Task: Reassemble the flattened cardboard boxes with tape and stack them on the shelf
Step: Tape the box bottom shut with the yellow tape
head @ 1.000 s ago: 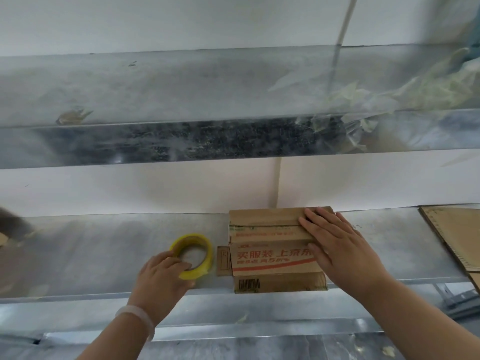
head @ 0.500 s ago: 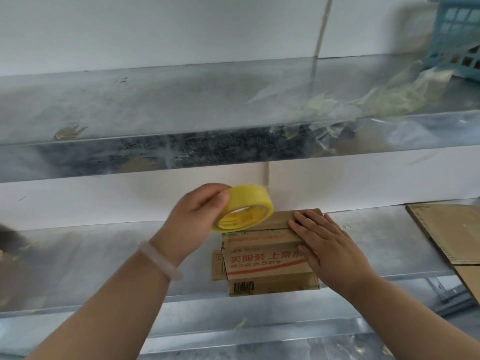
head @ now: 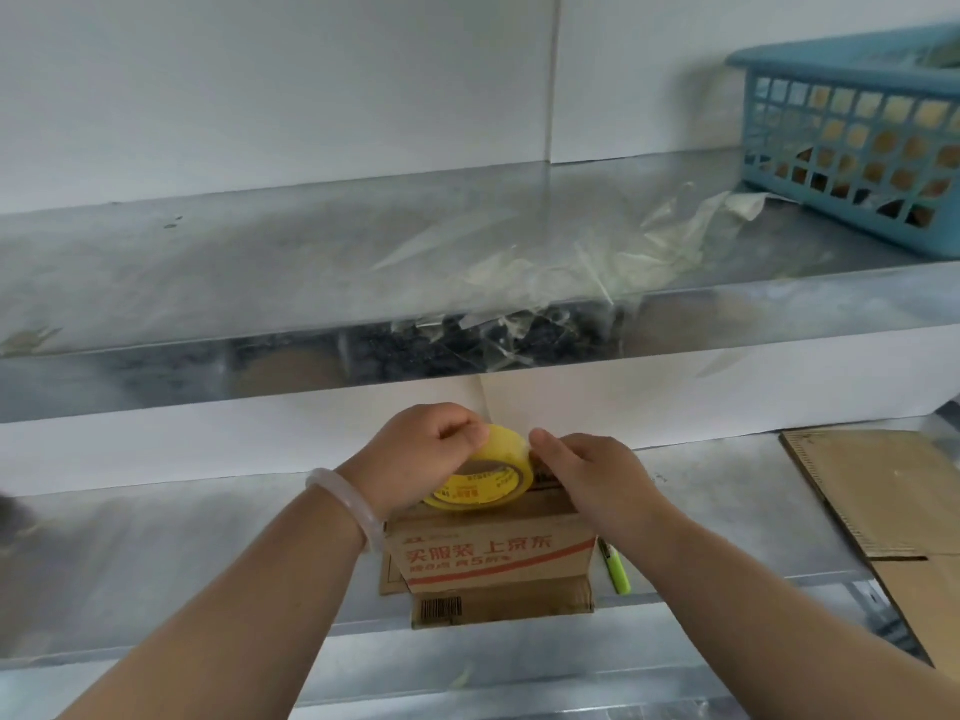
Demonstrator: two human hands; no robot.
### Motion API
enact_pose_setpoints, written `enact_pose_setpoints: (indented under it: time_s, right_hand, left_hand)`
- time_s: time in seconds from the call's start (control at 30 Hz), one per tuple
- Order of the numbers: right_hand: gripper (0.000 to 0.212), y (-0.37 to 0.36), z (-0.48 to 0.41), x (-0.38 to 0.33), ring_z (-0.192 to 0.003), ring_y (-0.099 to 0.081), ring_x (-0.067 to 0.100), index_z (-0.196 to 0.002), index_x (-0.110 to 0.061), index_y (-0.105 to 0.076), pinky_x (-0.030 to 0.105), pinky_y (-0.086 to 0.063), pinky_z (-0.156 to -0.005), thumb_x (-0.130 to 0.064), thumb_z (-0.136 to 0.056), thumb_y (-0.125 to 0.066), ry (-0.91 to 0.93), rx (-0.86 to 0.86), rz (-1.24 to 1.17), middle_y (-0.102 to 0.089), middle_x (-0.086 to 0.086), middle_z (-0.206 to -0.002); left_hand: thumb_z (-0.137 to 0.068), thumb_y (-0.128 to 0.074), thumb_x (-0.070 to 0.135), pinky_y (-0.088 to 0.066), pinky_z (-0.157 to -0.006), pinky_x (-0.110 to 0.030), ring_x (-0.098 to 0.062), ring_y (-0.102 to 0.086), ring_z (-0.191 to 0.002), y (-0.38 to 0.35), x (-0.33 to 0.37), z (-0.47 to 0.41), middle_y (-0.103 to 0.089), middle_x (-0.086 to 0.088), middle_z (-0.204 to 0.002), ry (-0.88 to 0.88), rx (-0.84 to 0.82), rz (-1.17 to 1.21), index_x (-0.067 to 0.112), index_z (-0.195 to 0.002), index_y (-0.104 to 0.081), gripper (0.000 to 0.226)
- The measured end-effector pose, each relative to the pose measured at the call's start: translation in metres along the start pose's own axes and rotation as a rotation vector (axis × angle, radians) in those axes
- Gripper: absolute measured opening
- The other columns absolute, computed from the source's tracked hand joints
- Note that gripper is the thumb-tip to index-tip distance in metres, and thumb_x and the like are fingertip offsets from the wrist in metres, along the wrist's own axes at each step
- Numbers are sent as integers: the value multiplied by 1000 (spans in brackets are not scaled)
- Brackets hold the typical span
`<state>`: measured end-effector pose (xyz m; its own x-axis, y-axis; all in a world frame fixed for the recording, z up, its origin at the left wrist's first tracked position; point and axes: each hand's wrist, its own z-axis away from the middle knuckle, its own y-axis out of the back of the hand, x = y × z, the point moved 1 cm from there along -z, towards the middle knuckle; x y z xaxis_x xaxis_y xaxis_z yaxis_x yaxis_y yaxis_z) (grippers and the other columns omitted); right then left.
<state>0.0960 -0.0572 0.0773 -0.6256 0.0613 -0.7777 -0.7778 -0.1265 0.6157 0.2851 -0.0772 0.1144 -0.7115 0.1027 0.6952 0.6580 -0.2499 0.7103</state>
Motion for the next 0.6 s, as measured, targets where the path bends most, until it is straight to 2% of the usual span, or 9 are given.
enact_pose_setpoints:
  time_s: [0.07, 0.17, 0.27, 0.37, 0.43, 0.53, 0.6]
  right_hand:
    - [47, 9, -4, -6, -79, -65, 12, -86, -17, -75, 33, -51, -77, -54, -95, -47, 5, 15, 25, -73, 0, -84]
    - [25, 16, -9, -7, -81, -66, 8, -87, -25, -77, 31, -54, -80, -45, -89, -62, 3, -14, -39, -74, -8, -83]
    - [19, 17, -14, -2, -77, -70, 10, -78, -23, -72, 34, -57, -80, -38, -87, -67, 4, -31, -43, -74, -5, -75]
    - [16, 20, -14, -2, -71, -72, 14, -86, -11, -68, 37, -61, -74, -25, -92, -64, -113, -196, -343, -74, 4, -78]
    - [20, 24, -14, -2, -68, -69, 15, -87, -6, -66, 33, -61, -68, -25, -93, -64, -164, -276, -437, -70, 7, -78]
    - [18, 24, -15, -1, -61, -63, 13, -87, -4, -65, 31, -59, -65, -22, -92, -67, -176, -297, -476, -65, 9, -75]
    - [14, 26, -16, -1, -57, -61, 11, -85, -5, -65, 31, -61, -67, -17, -92, -67, -177, -300, -482, -62, 8, -70]
  left_hand:
    - [-97, -50, 35, -47, -76, -25, -3, -61, -87, -2, 3, -1, -67, 15, -91, 9, 2, -23, 38, -89, -64, 17]
    - [-96, -50, 36, -42, -71, -22, -3, -60, -86, -6, 5, -1, -66, 16, -90, 28, 27, -18, 39, -86, -64, 17]
    - [-95, -51, 37, -42, -72, -23, -3, -60, -87, -7, 6, -2, -67, 15, -91, 46, 36, -19, 36, -90, -65, 15]
    - [-95, -52, 38, -41, -69, -21, 1, -59, -85, -10, 9, -2, -65, 19, -88, 45, 40, -42, 35, -89, -65, 15]
    - [-95, -52, 38, -42, -68, -20, 1, -60, -83, -12, 13, -3, -65, 20, -88, 40, 33, -65, 32, -88, -67, 18]
    - [-94, -52, 40, -51, -72, -32, -10, -64, -82, -12, 14, -4, -70, 8, -85, 51, 27, -80, 26, -87, -70, 24]
    - [-93, -54, 41, -52, -77, -36, -12, -65, -83, -12, 14, -5, -71, 5, -87, 52, 18, -73, 27, -86, -72, 24]
